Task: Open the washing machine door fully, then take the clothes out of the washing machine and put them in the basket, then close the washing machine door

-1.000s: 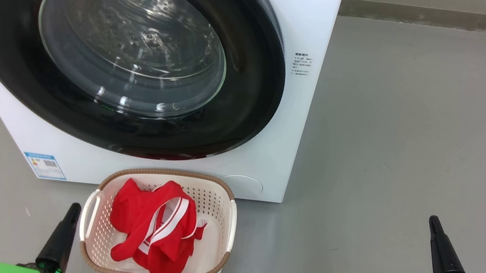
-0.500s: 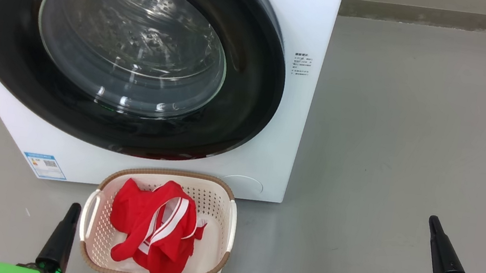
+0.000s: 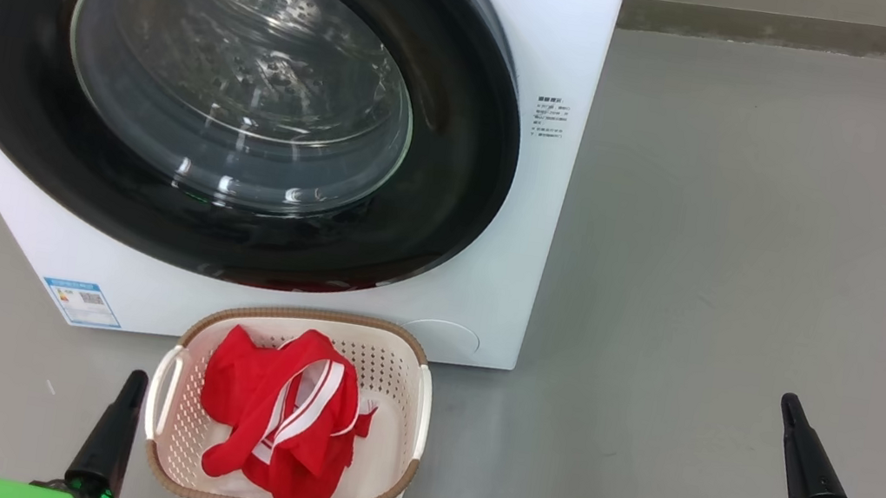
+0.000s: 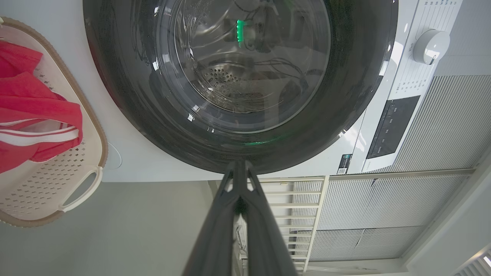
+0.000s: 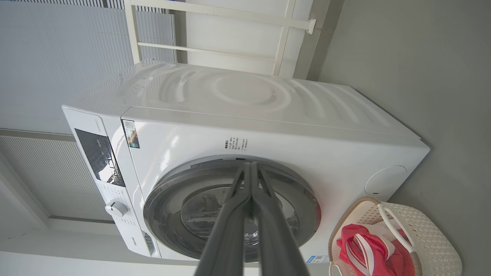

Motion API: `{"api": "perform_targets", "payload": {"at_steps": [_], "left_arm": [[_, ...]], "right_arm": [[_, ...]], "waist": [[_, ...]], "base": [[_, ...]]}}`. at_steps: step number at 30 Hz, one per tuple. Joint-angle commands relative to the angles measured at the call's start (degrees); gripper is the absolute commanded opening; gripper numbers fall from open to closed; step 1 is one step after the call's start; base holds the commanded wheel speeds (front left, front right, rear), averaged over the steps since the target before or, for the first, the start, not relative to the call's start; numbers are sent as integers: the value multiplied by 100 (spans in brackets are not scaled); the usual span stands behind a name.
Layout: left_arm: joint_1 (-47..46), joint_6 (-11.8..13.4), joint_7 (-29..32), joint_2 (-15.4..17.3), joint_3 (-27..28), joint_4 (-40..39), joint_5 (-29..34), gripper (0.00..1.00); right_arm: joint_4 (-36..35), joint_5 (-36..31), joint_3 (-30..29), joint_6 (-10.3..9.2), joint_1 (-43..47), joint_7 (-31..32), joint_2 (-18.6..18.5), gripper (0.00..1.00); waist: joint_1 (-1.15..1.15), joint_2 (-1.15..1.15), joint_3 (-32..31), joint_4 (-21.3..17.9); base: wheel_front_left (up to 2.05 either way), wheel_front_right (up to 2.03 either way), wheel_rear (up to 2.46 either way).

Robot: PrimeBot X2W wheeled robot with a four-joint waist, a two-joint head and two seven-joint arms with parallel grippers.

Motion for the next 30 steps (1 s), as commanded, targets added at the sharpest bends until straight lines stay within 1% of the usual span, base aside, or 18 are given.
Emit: {"api": "perform_targets", "payload": {"at_steps": [1,30], "left_arm": [[-235,-40,26,66,153,-119,-38,0],[-235,-40,26,66,153,-119,-39,0]], "right_arm": [[-166,-13,84,-4,-242,30,-50,0],[-166,-17,79,-4,-242,34,-47,0]], "waist": [[0,0,0,0],[0,0,0,0]], "base": [[0,0,0],[0,0,0]]}}
